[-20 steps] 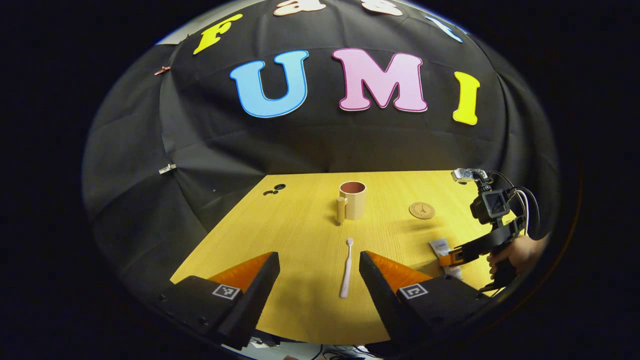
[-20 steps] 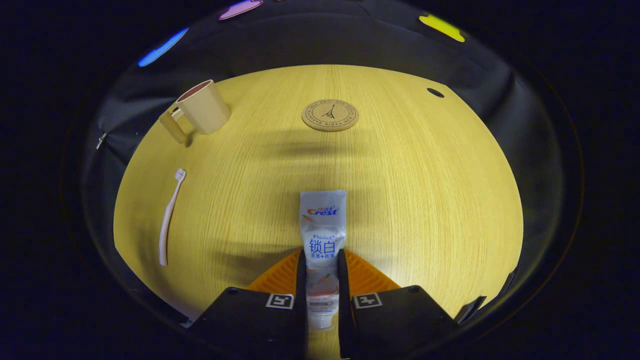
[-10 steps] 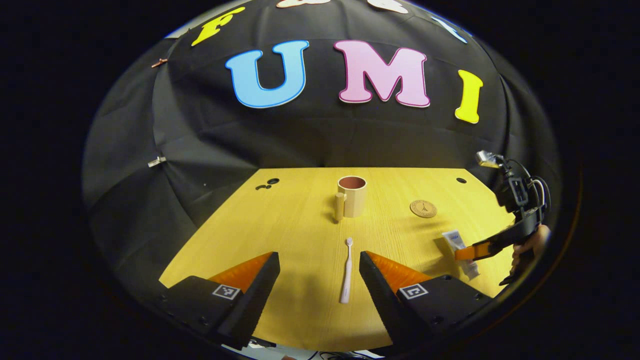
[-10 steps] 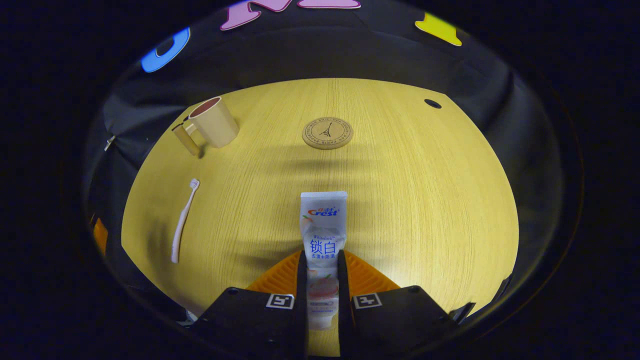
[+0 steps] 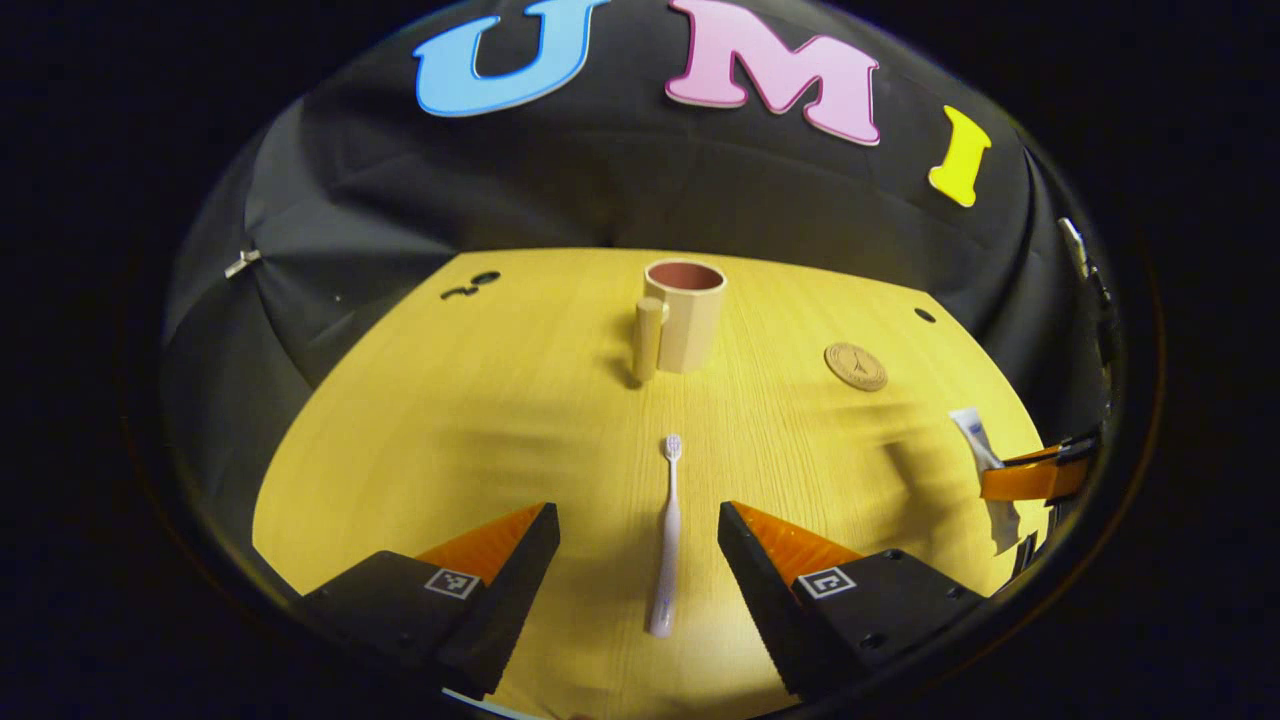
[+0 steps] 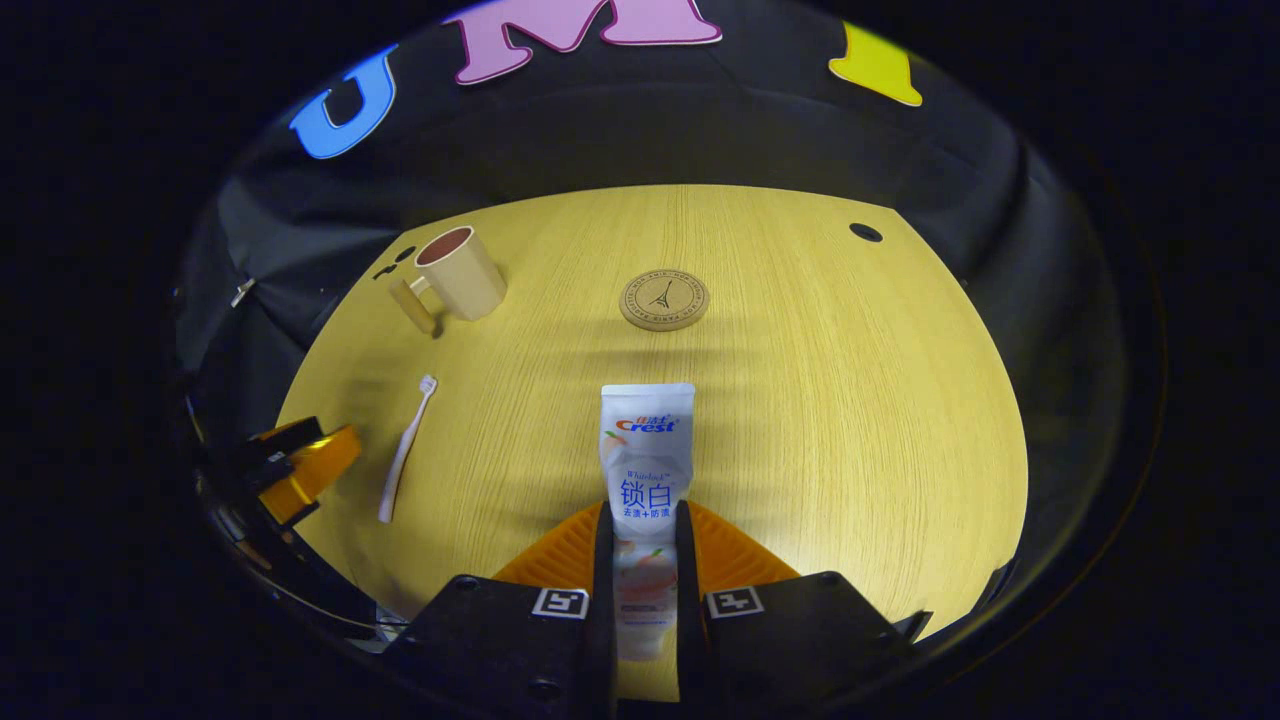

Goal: Put the toothbrush and toothpaste on the desktop into the cup, then pick up the cup and place it on the coaster on the desktop.

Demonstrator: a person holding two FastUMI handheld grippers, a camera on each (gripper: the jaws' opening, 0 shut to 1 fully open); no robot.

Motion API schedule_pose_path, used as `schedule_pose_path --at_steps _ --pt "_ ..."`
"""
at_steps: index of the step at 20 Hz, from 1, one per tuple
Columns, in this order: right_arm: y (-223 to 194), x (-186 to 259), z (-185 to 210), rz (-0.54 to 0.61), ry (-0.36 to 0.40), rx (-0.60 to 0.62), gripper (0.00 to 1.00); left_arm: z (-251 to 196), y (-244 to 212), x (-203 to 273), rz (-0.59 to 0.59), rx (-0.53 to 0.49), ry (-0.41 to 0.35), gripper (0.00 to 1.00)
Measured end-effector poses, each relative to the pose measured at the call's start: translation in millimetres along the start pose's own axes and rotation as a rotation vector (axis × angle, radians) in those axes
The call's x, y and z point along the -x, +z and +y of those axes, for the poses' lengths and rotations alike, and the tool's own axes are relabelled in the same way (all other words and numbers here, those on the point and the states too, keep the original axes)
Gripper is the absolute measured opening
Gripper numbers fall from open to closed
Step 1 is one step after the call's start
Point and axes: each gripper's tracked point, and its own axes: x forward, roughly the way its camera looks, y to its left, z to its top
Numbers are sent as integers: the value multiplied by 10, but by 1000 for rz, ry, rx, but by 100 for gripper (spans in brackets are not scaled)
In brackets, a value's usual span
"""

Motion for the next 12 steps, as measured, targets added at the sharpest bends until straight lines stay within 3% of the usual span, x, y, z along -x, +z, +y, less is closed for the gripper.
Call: schedule_pose_path --at_steps 12 --pt "81 23 152 -21 82 48 28 -27 -492 -326 232 -61 2 88"
